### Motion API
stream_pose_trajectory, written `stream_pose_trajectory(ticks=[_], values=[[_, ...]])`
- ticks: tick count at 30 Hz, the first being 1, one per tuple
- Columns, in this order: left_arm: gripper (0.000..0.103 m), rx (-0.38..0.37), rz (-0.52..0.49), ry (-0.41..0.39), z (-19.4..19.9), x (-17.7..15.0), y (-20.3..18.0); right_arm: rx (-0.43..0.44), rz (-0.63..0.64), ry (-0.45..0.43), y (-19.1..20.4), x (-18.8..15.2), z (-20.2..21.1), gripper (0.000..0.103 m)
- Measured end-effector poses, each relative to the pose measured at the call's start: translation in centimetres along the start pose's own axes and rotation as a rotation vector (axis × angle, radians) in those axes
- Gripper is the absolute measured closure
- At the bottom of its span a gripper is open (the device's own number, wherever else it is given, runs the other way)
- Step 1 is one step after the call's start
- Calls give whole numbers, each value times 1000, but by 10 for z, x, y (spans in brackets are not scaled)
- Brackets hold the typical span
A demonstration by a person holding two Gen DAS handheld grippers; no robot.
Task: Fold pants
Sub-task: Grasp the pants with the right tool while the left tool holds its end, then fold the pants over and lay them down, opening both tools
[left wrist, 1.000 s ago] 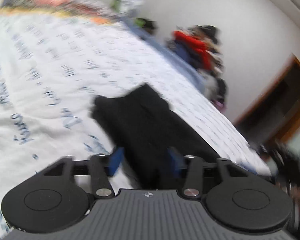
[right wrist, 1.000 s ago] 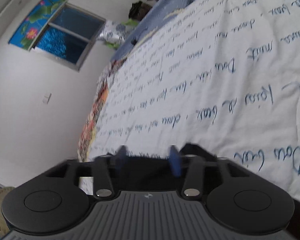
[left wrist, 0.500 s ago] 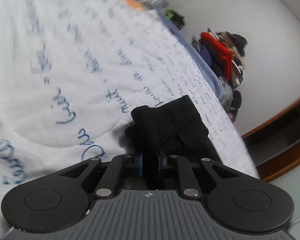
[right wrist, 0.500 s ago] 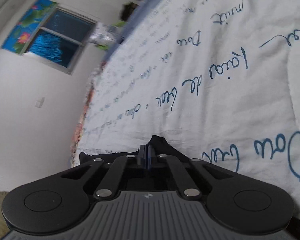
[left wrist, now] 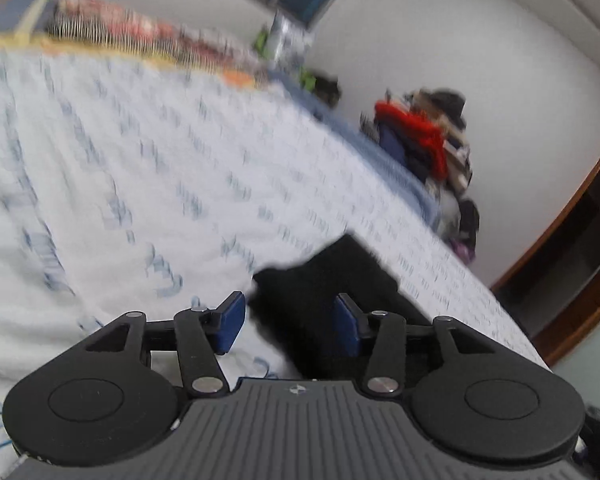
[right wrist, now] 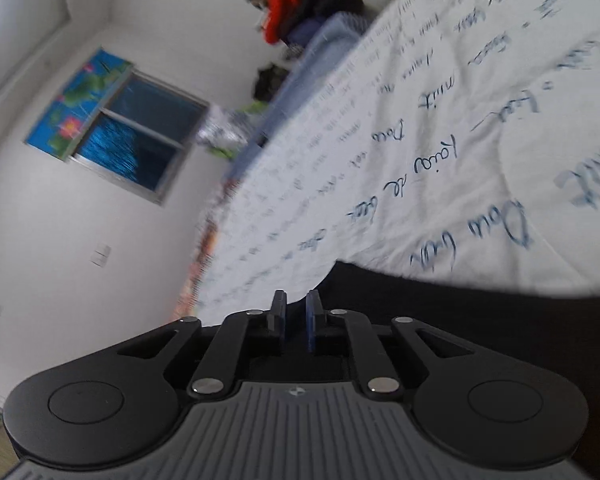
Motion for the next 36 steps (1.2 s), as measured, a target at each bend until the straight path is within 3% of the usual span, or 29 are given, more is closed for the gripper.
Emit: stream_pose_trajectory(ticks=[1, 2, 3, 4, 6, 10, 12, 13, 14, 16, 17, 20, 22, 23, 24, 25, 27, 30, 34, 36], values=[[51, -15, -15, -31, 7, 3, -9, -1, -14, -9, -1, -8, 12, 67], [48, -51, -37, -49, 12, 6, -22, -17, -31, -15, -5, -16, 22, 56], [38, -103, -79, -47, 13, 5, -39, -38, -45, -27, -10, -25, 31, 38], [33, -153, -128, -35, 11, 3, -56, -60, -52, -39, -13, -34, 38, 35], [20, -227, -221, 9, 1, -10, -88, -55, -43, -64, -15, -47, 46, 36], [20, -296, -453, 166, -35, -56, -132, -43, -83, -96, -16, -52, 57, 35], [20, -229, -554, 289, -59, -81, -134, -56, -88, -129, -22, -48, 66, 35], [20, -216, -614, 308, -66, -91, -133, -78, -86, -149, -28, -46, 73, 37], [15, -225, -665, 273, -65, -94, -135, -100, -97, -166, -38, -46, 79, 43], [13, -228, -670, 273, -67, -97, -134, -63, -145, -191, -55, -47, 88, 68], [11, -223, -669, 274, -68, -98, -134, -64, -162, -193, -59, -48, 88, 72], [11, -207, -698, 266, -66, -99, -137, -101, -187, -198, -57, -46, 93, 70], [18, -191, -707, 242, -54, -92, -140, -135, -180, -237, -49, -45, 115, 60], [19, -206, -704, 232, -46, -88, -144, -126, -155, -283, -45, -45, 134, 57], [18, -245, -700, 213, -34, -86, -150, -133, -132, -333, -44, -45, 157, 48], [16, -296, -703, 192, -21, -86, -160, -169, -111, -382, -45, -45, 181, 36], [16, -389, -739, 167, -2, -93, -187, -310, -66, -478, -53, -41, 231, 28], [15, -515, -829, 180, 17, -125, -235, -603, 11, -572, -62, -40, 292, 28], [16, -664, -960, 283, 30, -187, -295, -939, 240, -556, -64, -41, 326, 28], [17, -741, -990, 379, 30, -217, -317, -973, 243, -528, -73, -44, 333, 28]])
Point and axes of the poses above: each gripper's, at about its wrist camera, not at the fingertips, and z roughly against the way its jaws point, y to its left, x to its top, the point moved 6 cm from there along -z, roughly the way its jaws point, and after that the axes turned 3 degrees about -y, right-handed, at the moved point
